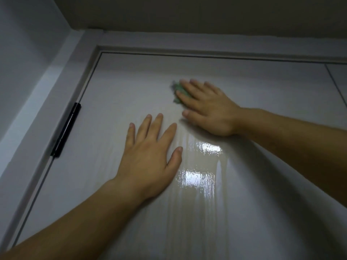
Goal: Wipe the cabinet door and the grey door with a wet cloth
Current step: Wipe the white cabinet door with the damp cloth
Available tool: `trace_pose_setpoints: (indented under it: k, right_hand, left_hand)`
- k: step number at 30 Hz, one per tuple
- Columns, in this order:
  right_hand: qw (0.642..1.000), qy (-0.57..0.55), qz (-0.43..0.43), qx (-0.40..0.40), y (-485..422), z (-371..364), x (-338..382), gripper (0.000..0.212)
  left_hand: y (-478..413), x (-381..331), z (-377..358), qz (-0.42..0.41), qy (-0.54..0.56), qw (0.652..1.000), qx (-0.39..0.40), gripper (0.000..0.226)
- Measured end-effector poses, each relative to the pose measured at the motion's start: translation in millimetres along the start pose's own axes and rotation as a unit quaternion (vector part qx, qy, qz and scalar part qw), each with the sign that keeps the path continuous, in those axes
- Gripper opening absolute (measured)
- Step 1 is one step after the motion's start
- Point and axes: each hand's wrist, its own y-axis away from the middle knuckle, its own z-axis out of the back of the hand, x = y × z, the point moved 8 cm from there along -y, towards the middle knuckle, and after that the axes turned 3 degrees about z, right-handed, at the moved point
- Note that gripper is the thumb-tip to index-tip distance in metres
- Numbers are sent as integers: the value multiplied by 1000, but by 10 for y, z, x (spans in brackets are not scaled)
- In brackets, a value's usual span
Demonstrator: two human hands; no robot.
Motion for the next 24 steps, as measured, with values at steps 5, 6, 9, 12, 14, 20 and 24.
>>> trace_pose_setpoints:
  k: [5,6,9,12,14,20,24]
  right_hand:
    - [996,19,-87,16,-196,125,-652,66]
    - [989,8,-144,14,-256,175,-878,64]
    - [983,-5,-184,1,-280,181,-899,66]
    - [999,-5,-38,-3,-4,51,-262,74]
    - [1000,5,4,-1,131,32,-249,73]
    - [976,-16,-217,-5,35,182,-1272,64]
    - [999,-2,-53,-7,378,29,-525,76]
  left_hand:
    - [10,5,1,2,2,1000,-19,75]
    - [12,6,-6,2,4,1000,-18,74]
    - [4,9,5,4,11,1000,-24,74]
    - [8,8,17,2,11,1000,-27,74]
    - [11,4,17,4,0,1000,-25,74]
    - [4,-213,19,6,-19,999,-34,72]
    - [7,-600,-44,-49,-1,998,-28,72]
